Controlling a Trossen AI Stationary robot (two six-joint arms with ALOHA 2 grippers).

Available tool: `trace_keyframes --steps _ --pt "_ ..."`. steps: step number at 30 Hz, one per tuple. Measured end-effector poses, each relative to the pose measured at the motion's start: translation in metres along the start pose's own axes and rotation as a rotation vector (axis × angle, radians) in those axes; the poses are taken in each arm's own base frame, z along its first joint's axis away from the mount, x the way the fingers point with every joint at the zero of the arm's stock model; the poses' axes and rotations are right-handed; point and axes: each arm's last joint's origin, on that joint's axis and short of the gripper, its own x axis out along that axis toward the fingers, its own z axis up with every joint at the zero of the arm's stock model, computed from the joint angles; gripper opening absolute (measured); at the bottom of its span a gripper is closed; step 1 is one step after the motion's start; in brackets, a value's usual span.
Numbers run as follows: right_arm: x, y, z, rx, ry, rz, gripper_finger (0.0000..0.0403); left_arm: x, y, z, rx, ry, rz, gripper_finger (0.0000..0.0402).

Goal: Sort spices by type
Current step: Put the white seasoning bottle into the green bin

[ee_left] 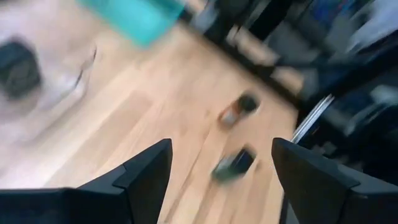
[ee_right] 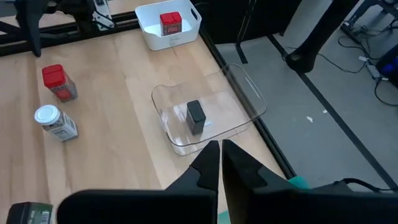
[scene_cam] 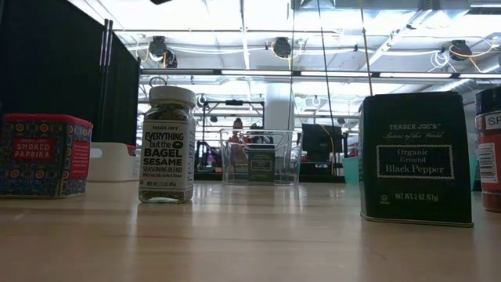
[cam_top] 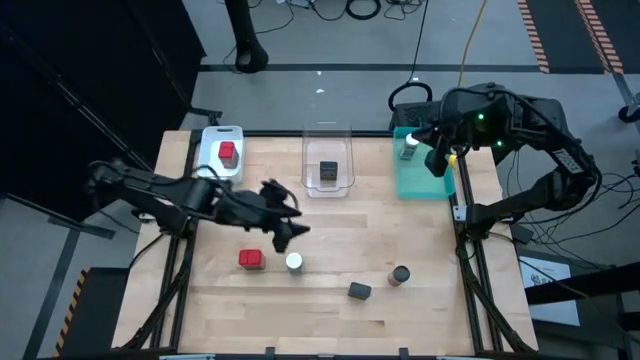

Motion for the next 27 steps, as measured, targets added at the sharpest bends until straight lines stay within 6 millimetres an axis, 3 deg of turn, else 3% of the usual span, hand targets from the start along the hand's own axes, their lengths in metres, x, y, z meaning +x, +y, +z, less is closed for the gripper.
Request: trace_keyframes --steps 5,10,27 --pt "-0.001 -0.001 0.000 -0.021 0.000 0.017 0.0000 0.012 -0.017 -0.012 0.083 0.196 0.081 0.0278" --pt "-0.001 0.000 0.000 -0.025 0.001 0.048 0.0000 0.016 -0.018 -0.028 0.200 0.319 0.117 0.0278" --pt "0.000 0.000 0.000 0.061 0.003 0.044 0.0000 0.059 -0.016 -0.051 0.403 0.412 0.209 0.0278"
